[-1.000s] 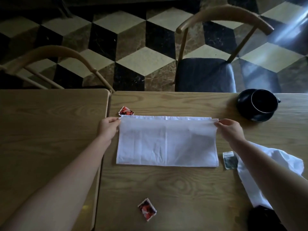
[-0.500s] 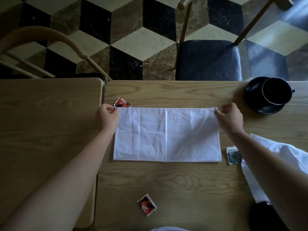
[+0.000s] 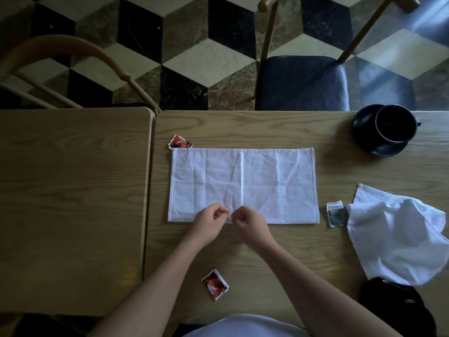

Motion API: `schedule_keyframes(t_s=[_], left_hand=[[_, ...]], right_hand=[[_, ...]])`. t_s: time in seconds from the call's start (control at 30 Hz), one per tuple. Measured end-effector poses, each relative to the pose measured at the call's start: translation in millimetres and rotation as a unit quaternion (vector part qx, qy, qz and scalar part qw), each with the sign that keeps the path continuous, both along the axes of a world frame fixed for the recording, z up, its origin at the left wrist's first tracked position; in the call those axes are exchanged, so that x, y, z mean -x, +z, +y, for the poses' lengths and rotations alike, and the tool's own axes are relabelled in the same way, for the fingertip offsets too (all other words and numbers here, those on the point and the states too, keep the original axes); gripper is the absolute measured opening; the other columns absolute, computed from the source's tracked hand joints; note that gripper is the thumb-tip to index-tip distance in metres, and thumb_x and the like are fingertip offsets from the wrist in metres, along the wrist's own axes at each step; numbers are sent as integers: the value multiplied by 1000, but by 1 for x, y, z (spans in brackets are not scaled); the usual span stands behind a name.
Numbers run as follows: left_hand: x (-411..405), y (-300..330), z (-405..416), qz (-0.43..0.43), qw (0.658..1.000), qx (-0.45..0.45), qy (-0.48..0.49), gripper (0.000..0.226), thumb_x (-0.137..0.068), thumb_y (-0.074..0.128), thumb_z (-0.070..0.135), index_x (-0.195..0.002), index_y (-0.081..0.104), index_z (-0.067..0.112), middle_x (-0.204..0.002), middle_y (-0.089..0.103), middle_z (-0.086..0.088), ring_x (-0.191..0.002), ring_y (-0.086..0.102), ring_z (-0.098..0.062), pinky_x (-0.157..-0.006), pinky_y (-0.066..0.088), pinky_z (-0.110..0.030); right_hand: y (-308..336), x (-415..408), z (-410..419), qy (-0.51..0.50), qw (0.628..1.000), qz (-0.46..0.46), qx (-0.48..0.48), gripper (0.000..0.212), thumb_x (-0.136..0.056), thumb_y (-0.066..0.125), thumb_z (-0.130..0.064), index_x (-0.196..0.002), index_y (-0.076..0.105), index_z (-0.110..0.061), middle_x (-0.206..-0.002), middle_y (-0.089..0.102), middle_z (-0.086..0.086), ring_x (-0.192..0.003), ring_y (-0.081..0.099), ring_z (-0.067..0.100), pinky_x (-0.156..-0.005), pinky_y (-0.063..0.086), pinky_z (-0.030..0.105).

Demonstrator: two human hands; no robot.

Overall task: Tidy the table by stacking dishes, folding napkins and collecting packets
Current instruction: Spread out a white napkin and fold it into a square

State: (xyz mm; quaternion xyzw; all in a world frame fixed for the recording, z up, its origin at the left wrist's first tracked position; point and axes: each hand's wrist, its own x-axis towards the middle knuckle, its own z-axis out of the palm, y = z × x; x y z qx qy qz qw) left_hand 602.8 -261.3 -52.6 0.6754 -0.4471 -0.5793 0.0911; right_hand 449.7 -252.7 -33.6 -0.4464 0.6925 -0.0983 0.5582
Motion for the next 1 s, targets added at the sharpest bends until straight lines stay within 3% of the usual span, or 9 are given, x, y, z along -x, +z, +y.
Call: schedule_keyframes(t_s=[0.13,0.23,0.37,0.47,0.67,0.8,0.87,1.0], left_hand=[[-19,4,-11,-5,999,-28,25,18,-79,58,40,-78,69,25,-72,74,3,-64,72,-12,-58,51,-27],[-41,1,-16,-13,997,-52,62,21,-86,57,33,-82,68,16,-72,75,-4,-63,74,-17,-51,50,-26],[-80,-2,-12,27,981,-106,161,25,-97,51,23,-88,60,2,-73,75,-17,-61,74,-26,-41,48,-21],[-104,-2,-8,32,970,-121,209,25,-95,52,24,-87,61,2,-79,74,-24,-63,74,-30,-39,49,-23],[-105,3,-10,16,961,-132,242,23,-89,53,24,-86,61,3,-81,75,-24,-68,75,-34,-41,50,-22],[-76,14,-11,-26,955,-115,270,13,-87,54,17,-87,61,7,-64,74,-10,-50,67,-18,-42,39,-17],[-39,23,-8,25,948,-126,291,9,-88,56,15,-89,61,7,-62,72,-7,-49,65,-15,-44,39,-20],[65,37,4,236,867,-263,351,14,-93,55,12,-84,63,6,-65,72,-12,-52,68,-19,-48,50,-25]], right_hand=[[-4,19,-5,20,999,30,3,14,-86,62,-9,-95,73,-13,-86,72,0,-79,64,12,-58,36,12],[-5,51,-5,1,998,58,-1,13,-84,64,-10,-92,73,-16,-79,68,-2,-71,60,10,-55,36,14],[1,102,0,-34,995,88,-12,13,-83,63,-7,-89,72,-14,-81,73,3,-75,65,18,-63,46,24],[6,138,6,-64,988,137,-10,12,-83,64,-10,-88,73,-15,-81,74,4,-78,67,21,-68,49,29],[10,152,1,-50,989,139,-20,12,-83,62,-11,-85,72,-17,-78,73,1,-78,68,21,-68,51,31],[13,159,-25,3,991,126,-42,12,-82,59,-15,-78,70,-17,-69,73,1,-63,68,21,-49,50,25],[16,161,-54,11,988,156,11,11,-81,59,-16,-76,68,-17,-71,71,-1,-66,64,21,-50,46,23],[10,162,-125,87,951,254,156,22,-84,61,-12,-105,66,-11,-112,63,13,-104,56,35,-86,46,37]])
